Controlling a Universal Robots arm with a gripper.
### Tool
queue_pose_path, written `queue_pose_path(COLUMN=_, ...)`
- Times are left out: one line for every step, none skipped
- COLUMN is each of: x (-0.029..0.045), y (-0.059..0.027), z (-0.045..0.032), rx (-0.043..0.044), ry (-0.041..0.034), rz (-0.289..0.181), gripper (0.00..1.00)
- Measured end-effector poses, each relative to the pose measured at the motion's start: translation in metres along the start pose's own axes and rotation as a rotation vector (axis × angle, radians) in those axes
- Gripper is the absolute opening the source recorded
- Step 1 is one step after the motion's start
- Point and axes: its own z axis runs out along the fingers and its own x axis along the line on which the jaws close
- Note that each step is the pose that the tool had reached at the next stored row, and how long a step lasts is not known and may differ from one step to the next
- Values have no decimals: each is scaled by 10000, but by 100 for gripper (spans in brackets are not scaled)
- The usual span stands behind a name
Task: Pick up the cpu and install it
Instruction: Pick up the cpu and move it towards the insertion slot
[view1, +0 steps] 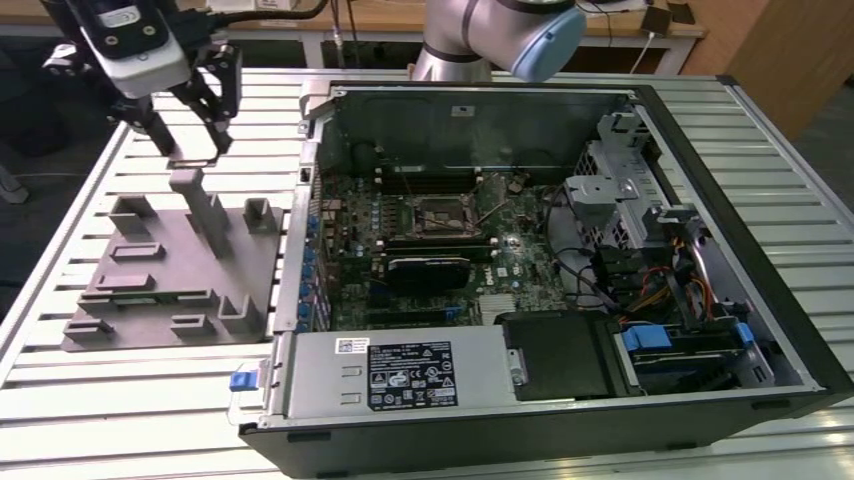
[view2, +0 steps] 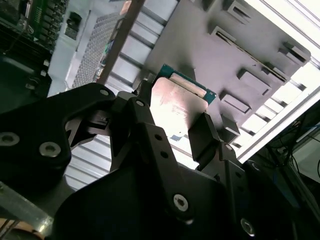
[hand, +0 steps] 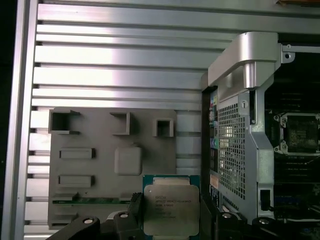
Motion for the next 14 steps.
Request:
queue_pose_path(x=-43, y=-1, z=1, rx=1, ry=4, rz=0, gripper=54)
queue_pose_path(x=-77, y=-1, z=3, rx=1, ry=5, rz=0, gripper=54)
queue_pose_path(x=-115, y=-1, z=6, rx=0, ry=6, rz=0, gripper=54)
queue_pose_path(x=-151, y=-1, z=7, rx=0, ry=9, rz=0, gripper=54)
queue_pose_path(x=-189, y=-2, z=9, rx=0, ry=11, rz=0, gripper=54)
queue_pose_path(x=-225, y=-2, z=11, rx=0, ry=14, rz=1, gripper=54)
queue_pose_path(x=-262, y=-3, z=12, rx=1, ry=19, rz=1, gripper=54)
queue_pose_path(x=-302, y=-3, z=15, rx=0, ry=22, rz=1, gripper=54)
queue_pose_path(x=-343, y=-3, z=17, rx=0, ry=25, rz=2, gripper=54)
queue_pose_path(x=-384, y=-4, z=19, rx=1, ry=30, rz=2, gripper=54)
queue_pose_path(x=-427, y=-4, z=21, rx=0, ry=35, rz=3, gripper=54)
queue_pose_path(x=-470, y=-5, z=23, rx=0, ry=40, rz=3, gripper=54)
queue_pose_path(x=-515, y=-5, z=25, rx=1, ry=45, rz=3, gripper=54)
queue_pose_path(x=-563, y=-5, z=28, rx=0, ry=50, rz=3, gripper=54)
